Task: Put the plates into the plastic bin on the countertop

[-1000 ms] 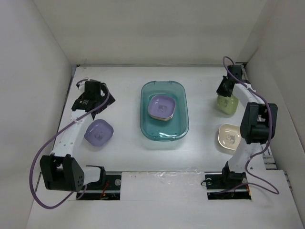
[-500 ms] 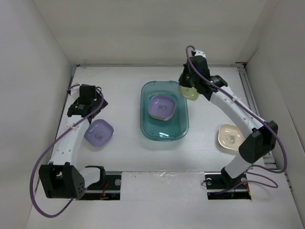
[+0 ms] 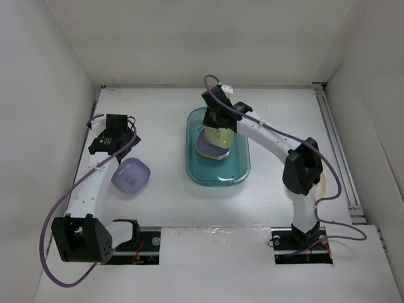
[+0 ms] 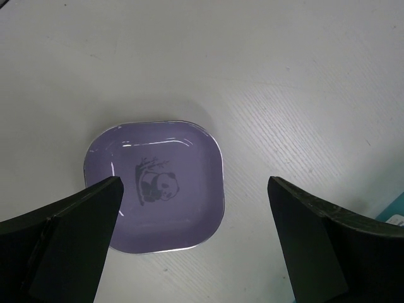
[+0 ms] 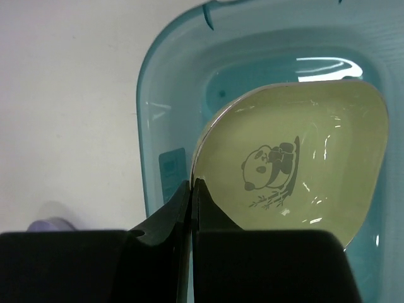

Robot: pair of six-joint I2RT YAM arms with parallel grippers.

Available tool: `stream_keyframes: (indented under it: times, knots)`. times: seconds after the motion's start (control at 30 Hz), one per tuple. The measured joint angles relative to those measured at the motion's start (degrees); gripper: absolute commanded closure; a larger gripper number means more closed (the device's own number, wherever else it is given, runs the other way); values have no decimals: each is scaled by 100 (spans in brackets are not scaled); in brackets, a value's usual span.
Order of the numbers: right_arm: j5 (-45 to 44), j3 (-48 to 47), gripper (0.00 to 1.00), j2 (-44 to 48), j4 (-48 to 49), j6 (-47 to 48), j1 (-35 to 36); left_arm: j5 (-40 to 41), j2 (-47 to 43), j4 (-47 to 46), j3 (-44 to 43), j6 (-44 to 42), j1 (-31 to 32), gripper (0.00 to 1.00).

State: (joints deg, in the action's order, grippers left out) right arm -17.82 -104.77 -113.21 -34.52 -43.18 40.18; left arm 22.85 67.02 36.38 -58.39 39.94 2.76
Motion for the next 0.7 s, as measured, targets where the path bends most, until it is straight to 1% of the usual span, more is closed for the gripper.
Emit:
stream_keyframes:
  times: [0.1, 0.13, 0.17, 0.2, 0.23, 0.27, 0.5, 0.6, 0.7]
  knots:
    - [-37, -83, 100, -188, -109, -131, 107, 42, 0, 70, 0, 35, 0, 0]
    - [-44, -83, 91, -190, -131, -168, 140, 55, 0, 83, 0, 44, 0, 0]
    - [-50, -90, 78, -186, -144, -192, 160, 63, 2, 90, 0, 50, 0, 0]
    - [-52, -101, 58, -175, -144, -245, 192, 76, 9, 98, 0, 57, 0, 0]
    - [-57, -101, 6, -160, -129, -273, 227, 83, 26, 107, 0, 61, 0, 0]
    - [-79, -101, 0, -140, -129, -308, 262, 85, 50, 114, 0, 59, 0, 0]
    - [-358, -280, 0, 195, -129, -179, 553, -42, 306, 133, 79, 188, 0, 0]
    - [-448, -251, 0, 590, -83, -26, 684, -199, 313, 166, 273, 444, 0, 0]
    - [-446, 44, 0, 1226, 160, 186, 745, -426, 280, 175, 695, 750, 0, 0]
